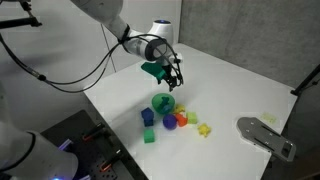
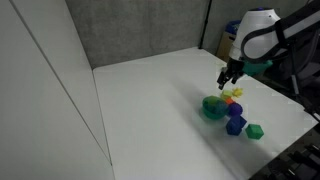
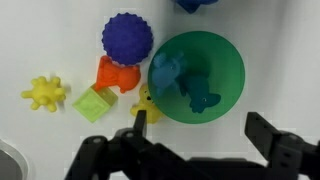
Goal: Pick up the dark blue toy from the green bowl and put it on the table
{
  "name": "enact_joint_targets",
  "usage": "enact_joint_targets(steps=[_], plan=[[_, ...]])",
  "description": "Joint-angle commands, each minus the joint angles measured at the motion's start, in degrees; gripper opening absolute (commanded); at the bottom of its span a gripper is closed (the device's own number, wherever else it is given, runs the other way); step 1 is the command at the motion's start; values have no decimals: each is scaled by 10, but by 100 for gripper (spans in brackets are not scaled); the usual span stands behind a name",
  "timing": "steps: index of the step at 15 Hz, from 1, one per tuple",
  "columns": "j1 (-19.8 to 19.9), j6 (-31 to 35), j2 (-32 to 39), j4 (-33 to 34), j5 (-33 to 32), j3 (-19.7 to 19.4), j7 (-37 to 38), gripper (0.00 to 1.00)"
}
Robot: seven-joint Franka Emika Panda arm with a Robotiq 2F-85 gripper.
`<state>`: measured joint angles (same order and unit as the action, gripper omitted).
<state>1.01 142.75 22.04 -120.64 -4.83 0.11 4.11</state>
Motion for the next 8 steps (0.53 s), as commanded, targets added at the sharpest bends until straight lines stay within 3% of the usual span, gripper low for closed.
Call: enact_joint_targets(steps=[1, 8], plan=[[-7, -2, 3, 4, 5, -7, -6, 100], [-9, 20, 49, 25, 4, -2, -24, 100]])
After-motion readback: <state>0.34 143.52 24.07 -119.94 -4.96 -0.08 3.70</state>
